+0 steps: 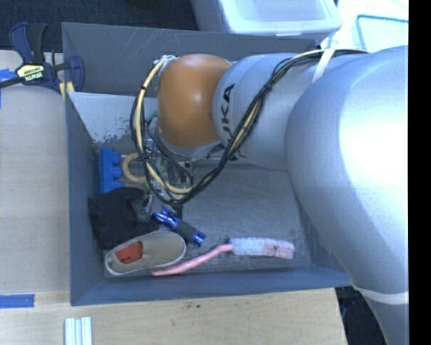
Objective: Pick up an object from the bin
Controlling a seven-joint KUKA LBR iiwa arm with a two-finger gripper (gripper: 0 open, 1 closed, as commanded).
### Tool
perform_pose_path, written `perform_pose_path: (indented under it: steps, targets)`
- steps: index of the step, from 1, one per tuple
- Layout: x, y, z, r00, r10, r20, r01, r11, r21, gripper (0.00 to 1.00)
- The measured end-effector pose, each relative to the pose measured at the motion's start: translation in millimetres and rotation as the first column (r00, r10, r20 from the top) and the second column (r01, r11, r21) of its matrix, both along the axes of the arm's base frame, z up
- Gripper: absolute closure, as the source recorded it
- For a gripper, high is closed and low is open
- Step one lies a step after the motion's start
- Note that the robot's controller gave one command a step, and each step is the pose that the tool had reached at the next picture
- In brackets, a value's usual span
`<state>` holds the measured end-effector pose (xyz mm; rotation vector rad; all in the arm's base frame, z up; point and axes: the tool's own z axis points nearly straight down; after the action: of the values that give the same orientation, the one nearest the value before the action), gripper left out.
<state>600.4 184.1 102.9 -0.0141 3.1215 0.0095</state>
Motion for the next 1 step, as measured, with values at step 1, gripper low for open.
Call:
perform_pose_path:
  steps: [1]
  targets:
    - [-4.0,2.2,-31.5,0.983,0.181,-0.011,-0.182,0.983,-0.005,0.0]
